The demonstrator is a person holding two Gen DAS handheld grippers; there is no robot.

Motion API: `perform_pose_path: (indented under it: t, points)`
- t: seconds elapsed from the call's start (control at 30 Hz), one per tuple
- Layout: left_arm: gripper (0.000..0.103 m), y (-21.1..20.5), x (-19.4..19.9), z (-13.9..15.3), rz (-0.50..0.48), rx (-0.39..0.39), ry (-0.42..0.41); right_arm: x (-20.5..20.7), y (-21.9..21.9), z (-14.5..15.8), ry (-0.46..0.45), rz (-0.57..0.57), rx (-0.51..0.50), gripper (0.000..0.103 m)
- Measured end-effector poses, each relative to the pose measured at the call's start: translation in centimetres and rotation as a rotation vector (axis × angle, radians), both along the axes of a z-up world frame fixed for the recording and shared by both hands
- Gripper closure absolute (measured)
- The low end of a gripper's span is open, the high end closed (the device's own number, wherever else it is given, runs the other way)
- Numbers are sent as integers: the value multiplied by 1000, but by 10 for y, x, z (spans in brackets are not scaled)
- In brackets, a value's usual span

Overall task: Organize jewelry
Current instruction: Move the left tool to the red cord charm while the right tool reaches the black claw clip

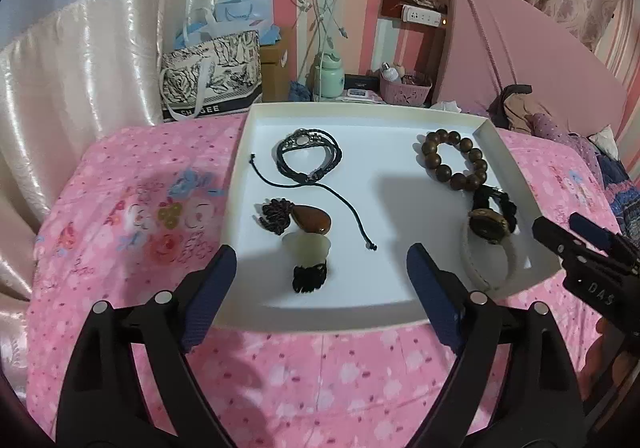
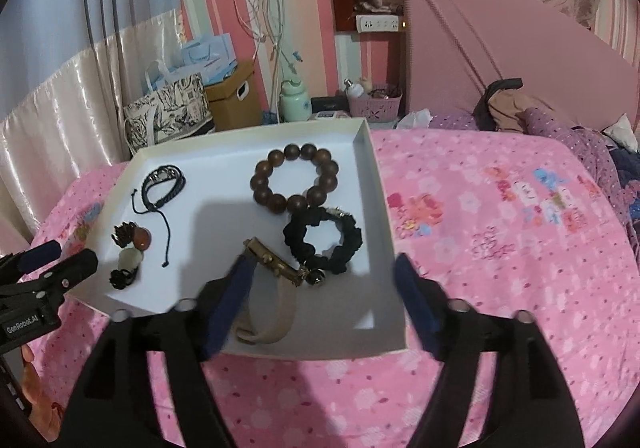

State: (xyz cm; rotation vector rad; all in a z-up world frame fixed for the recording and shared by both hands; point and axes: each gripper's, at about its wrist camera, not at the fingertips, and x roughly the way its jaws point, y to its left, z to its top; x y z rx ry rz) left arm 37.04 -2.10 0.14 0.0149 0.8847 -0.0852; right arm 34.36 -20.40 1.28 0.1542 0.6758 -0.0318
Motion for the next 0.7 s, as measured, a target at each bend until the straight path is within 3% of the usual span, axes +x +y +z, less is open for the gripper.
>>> perform_pose_path:
  t: [0.23,0.3,0.37,0.7]
  points:
    - [6,24,-53,26,27,41,-28,-51,7,24,-16,39,-32,23]
    - [4,34,-68,31,40,42,-30,-72,8,28,-30,41,-55,11]
    - [3,47,-86,33,54,48,-31,-92,6,30,-41,40,-73,11]
    - [3,89,-159,8,107,73,-15,-173,-28,11,-21,-18,-56,11]
